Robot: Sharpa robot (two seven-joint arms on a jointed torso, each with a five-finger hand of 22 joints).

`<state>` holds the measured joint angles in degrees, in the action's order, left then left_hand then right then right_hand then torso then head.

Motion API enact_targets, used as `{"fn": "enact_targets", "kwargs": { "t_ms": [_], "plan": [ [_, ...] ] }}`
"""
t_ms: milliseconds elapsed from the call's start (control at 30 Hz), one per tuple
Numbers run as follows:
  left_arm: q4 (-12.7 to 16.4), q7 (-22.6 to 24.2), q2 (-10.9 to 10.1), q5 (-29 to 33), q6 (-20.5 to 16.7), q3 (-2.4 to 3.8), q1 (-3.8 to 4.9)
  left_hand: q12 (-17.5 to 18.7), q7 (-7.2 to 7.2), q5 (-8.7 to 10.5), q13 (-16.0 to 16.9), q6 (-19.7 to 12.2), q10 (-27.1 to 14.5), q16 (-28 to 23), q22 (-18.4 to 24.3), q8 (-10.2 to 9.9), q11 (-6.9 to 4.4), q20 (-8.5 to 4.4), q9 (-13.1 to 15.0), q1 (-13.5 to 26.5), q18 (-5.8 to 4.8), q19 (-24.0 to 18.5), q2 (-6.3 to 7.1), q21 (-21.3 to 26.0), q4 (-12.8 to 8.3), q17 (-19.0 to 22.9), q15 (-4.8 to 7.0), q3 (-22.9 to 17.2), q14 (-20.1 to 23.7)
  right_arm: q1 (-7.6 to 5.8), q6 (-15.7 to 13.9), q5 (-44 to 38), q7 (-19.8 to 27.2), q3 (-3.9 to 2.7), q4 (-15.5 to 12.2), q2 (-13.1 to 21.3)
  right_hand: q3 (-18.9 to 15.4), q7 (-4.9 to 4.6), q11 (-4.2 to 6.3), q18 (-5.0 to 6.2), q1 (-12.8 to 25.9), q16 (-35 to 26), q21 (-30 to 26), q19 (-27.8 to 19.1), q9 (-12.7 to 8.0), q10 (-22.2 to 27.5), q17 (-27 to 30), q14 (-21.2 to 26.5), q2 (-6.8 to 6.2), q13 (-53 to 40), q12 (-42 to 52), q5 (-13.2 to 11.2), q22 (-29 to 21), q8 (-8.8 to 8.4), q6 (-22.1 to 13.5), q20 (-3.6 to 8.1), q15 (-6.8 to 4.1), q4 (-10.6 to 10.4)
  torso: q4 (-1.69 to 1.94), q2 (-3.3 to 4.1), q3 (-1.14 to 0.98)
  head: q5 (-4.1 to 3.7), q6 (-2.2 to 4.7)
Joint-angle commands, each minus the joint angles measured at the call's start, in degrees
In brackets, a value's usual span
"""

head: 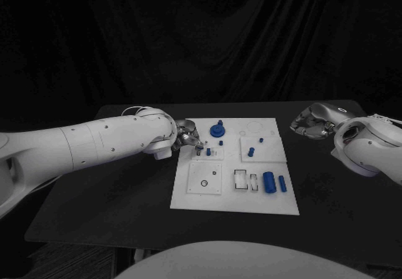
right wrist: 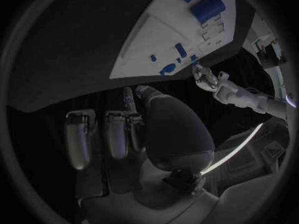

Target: Assemble the parts on the task board

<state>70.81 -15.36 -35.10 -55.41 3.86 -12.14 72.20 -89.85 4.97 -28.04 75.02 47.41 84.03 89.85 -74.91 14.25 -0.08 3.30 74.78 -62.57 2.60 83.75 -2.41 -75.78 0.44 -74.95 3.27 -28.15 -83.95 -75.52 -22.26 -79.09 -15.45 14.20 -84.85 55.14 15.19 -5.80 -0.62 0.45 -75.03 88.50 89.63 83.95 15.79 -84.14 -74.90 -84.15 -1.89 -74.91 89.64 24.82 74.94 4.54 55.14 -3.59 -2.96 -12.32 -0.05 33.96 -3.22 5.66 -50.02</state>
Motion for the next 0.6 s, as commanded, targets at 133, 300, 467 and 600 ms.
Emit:
{"fn": "enact_targets", "kwargs": {
  "t_ms": [133,300,467,600],
  "plan": [
    [0.17,3.14,-0.57,0.25,2.75,0.07,1.87,-0.15,-0.43,-0.49,14.98,0.77,5.97,0.15,-11.15,1.81,0.25,0.19,1.82,-0.20,0.41,0.31,1.62,-1.05,-3.59,-15.05,-0.44,-4.32,-6.05,0.06,0.27,-0.16,-1.31,-0.03,-0.14,0.20,0.26,-0.21,-0.02,-0.35,-0.56,0.05,0.04,5.85,-0.10,-5.86,-13.31,-5.43,0.20,-15.09,0.36,0.39,14.93,-0.33,-0.07,0.21,-0.05,-0.02,-0.01,0.02,-0.02,0.01,0.02],
    [-1.71,-0.01,0.22,0.26,10.56,0.07,3.61,-0.15,-0.67,1.83,14.98,0.58,5.97,0.15,-11.23,2.43,0.12,0.13,1.65,0.11,0.35,0.40,2.31,-1.41,-3.97,-15.05,-0.34,-4.88,-6.05,0.05,0.28,-0.16,-1.41,-0.03,-0.17,0.12,0.28,-0.22,-0.01,-0.35,-0.56,0.01,0.03,5.84,-0.12,-5.86,-13.26,-5.42,0.19,-15.09,0.36,0.38,14.93,-0.36,-0.13,0.22,-0.06,-0.01,0.01,-0.04,-0.09,-0.10,0.02],
    [-3.84,-3.85,1.76,0.26,15.45,0.07,4.27,-0.15,-0.72,2.93,14.98,0.59,5.97,0.15,-11.29,2.43,0.03,0.07,1.50,0.14,0.30,0.49,2.48,-1.67,-4.34,-15.05,-0.28,-5.22,-6.05,0.04,0.25,-0.16,-1.40,-0.03,-0.20,-0.03,0.28,-0.22,-0.01,-0.35,-0.56,0.01,0.03,5.84,-0.12,-5.86,-13.26,-5.42,0.19,-15.09,0.36,0.38,14.93,-0.36,-0.13,0.22,-0.06,-0.01,0.04,-0.01,-0.16,-0.10,0.02],
    [-5.40,-6.72,3.05,0.26,17.81,0.07,4.47,-0.15,-0.76,4.83,14.98,0.67,5.97,0.15,-11.25,2.23,0.02,0.02,1.31,0.38,0.32,0.47,2.48,-1.63,-4.66,-15.05,-0.24,-5.64,-6.05,0.04,0.26,-0.16,-1.40,-0.03,-0.24,-0.09,0.28,-0.22,-0.01,-0.35,-0.56,0.01,0.03,5.84,-0.12,-5.86,-13.26,-5.42,0.19,-15.09,0.36,0.38,14.93,-0.36,-0.13,0.22,-0.06,-0.01,0.02,0.08,-0.12,-0.10,0.02]
  ]
}}
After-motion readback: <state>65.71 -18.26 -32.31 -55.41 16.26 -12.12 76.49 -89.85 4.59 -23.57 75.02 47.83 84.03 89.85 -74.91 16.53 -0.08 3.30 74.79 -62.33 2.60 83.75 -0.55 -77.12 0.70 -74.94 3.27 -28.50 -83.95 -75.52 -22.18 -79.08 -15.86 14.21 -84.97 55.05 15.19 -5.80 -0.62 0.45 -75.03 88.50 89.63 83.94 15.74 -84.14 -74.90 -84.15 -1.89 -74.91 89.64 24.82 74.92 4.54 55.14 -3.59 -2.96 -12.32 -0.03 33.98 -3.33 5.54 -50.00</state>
